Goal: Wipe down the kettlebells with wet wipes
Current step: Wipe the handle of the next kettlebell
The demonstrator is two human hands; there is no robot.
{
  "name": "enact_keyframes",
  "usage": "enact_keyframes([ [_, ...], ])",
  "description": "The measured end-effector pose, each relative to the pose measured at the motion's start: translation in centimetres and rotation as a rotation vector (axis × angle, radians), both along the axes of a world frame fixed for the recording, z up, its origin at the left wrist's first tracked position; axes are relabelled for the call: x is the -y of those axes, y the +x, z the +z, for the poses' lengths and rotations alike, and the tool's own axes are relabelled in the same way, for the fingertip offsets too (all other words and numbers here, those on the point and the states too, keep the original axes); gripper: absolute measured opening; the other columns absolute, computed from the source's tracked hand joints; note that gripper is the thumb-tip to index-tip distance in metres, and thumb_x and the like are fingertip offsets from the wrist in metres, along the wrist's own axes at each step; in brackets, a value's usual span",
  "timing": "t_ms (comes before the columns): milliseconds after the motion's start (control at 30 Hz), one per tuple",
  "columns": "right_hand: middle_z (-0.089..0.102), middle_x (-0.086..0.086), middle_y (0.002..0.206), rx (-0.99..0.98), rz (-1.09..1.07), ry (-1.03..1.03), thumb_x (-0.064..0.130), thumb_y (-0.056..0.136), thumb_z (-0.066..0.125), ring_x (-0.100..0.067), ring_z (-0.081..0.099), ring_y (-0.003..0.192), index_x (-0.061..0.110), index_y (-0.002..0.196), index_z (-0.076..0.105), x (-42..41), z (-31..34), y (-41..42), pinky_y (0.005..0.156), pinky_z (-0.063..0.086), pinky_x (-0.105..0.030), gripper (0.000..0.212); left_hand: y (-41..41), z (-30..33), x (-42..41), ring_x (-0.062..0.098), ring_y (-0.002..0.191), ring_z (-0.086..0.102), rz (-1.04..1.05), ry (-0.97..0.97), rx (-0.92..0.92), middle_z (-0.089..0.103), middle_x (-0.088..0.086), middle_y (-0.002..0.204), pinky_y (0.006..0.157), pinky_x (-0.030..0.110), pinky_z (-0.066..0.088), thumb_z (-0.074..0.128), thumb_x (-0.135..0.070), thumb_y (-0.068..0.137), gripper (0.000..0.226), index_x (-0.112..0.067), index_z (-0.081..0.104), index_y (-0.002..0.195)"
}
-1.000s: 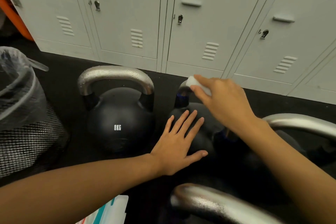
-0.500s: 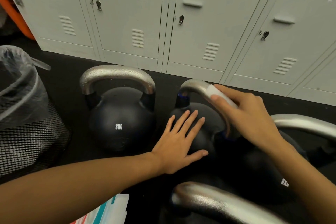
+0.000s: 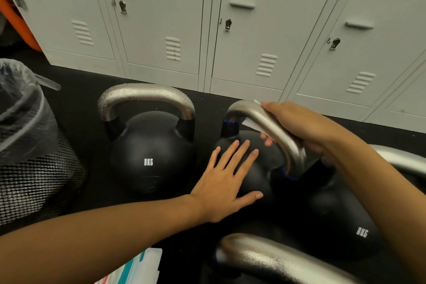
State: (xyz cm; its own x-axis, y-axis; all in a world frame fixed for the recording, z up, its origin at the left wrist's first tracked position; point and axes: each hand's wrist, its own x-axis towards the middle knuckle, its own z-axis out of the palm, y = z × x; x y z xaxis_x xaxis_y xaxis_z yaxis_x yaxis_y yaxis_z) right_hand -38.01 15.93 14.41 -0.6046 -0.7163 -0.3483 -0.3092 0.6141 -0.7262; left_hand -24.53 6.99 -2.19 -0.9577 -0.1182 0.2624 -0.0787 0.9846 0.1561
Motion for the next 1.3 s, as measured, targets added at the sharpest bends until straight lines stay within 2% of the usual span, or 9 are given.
enact_keyframes([
  [300, 0.07, -0.005, 0.088, -0.451, 0.086, -0.073, 0.043, 0.104, 0.033, -0.013, 0.069, 0.074, 0.019, 0.106, 0.064, -0.7, -0.8, 1.2, 0.085, 0.052, -0.038, 0.04, 0.2, 0.9, 0.2, 0.014, 0.145, -0.018, -0.018, 0.078, 0.051, -0.013, -0.004, 0.16, 0.119, 0.044, -0.004, 0.028, -0.066, 0.093, 0.078, -0.029, -0.006, 0.152],
  [433, 0.067, -0.006, 0.109, -0.586, 0.077, -0.134, 0.041, 0.102, 0.041, -0.027, 0.06, 0.103, 0.031, 0.138, 0.051, -1.3, -1.7, 2.3, 0.091, 0.049, -0.047, 0.039, 0.4, 2.8, 0.8, 0.01, 0.146, 0.009, -0.032, 0.321, -0.034, 0.018, -0.007, 0.158, 0.118, 0.031, 0.007, 0.034, -0.055, 0.097, 0.06, -0.031, 0.018, 0.15],
  [533, 0.063, -0.001, 0.126, -0.567, 0.006, -0.22, 0.041, 0.099, 0.051, -0.024, 0.056, 0.115, 0.037, 0.143, 0.047, -2.5, -2.3, 2.8, 0.099, 0.046, -0.046, 0.045, 0.1, 5.0, 1.6, 0.009, 0.119, 0.046, 0.07, 0.547, -0.229, 0.05, -0.007, 0.127, 0.103, 0.032, 0.038, 0.043, -0.046, 0.096, 0.043, -0.028, 0.037, 0.135],
  [633, 0.062, 0.008, 0.129, -0.526, -0.048, -0.314, 0.042, 0.094, 0.059, -0.015, 0.057, 0.114, 0.04, 0.141, 0.047, -3.0, -3.0, 3.1, 0.099, 0.048, -0.038, 0.049, -1.3, 7.7, 2.1, 0.008, 0.098, 0.044, 0.144, 0.56, -0.539, 0.045, -0.006, 0.106, 0.088, 0.034, 0.043, 0.047, -0.031, 0.096, 0.029, -0.014, 0.047, 0.119],
  [733, 0.063, 0.023, 0.11, -0.419, -0.097, -0.403, 0.036, 0.089, 0.068, 0.005, 0.061, 0.096, 0.036, 0.143, 0.038, -3.0, -3.2, 3.1, 0.084, 0.047, -0.013, 0.061, -3.3, 10.3, 1.7, 0.013, 0.096, 0.041, 0.085, 0.417, -0.686, 0.046, 0.003, 0.107, 0.085, 0.03, 0.04, 0.043, -0.022, 0.095, 0.022, -0.006, 0.053, 0.106],
  [867, 0.063, 0.026, 0.103, -0.258, -0.105, -0.437, 0.028, 0.085, 0.073, 0.013, 0.061, 0.074, 0.038, 0.141, 0.032, -3.7, -2.8, 2.4, 0.066, 0.045, -0.008, 0.07, -5.1, 12.8, 0.3, 0.018, 0.103, 0.048, -0.193, 0.338, -0.599, 0.052, 0.014, 0.115, 0.087, 0.023, 0.04, 0.043, -0.009, 0.097, 0.018, 0.002, 0.055, 0.103],
  [1033, 0.072, 0.011, 0.107, 0.008, -0.146, -0.46, 0.015, 0.089, 0.066, -0.002, 0.068, 0.099, 0.035, 0.138, 0.042, -5.4, -2.6, 1.7, 0.093, 0.049, -0.027, 0.058, -6.1, 12.3, 0.8, 0.019, 0.116, 0.05, -0.395, 0.285, -0.339, 0.054, 0.013, 0.128, 0.101, 0.016, 0.03, 0.042, -0.013, 0.101, 0.029, 0.001, 0.055, 0.122],
  [1200, 0.067, 0.015, 0.114, 0.066, -0.278, -0.468, 0.045, 0.098, 0.048, 0.004, 0.061, 0.107, 0.036, 0.12, 0.06, -5.2, -3.3, 1.6, 0.097, 0.044, -0.024, 0.027, -5.0, 10.1, 2.4, 0.021, 0.132, 0.042, -0.32, 0.15, -0.353, 0.058, 0.008, 0.131, 0.113, 0.026, 0.025, 0.036, -0.025, 0.101, 0.04, -0.003, 0.056, 0.127],
  [1300, 0.071, 0.005, 0.103, -0.001, -0.249, -0.425, 0.055, 0.1, 0.035, -0.007, 0.065, 0.101, 0.03, 0.11, 0.068, -4.5, -3.9, 2.0, 0.096, 0.047, -0.032, 0.043, -4.6, 9.5, 2.9, 0.016, 0.139, 0.031, -0.266, 0.22, -0.36, 0.05, 0.006, 0.14, 0.117, 0.024, 0.015, 0.033, -0.027, 0.102, 0.043, -0.006, 0.049, 0.136],
])
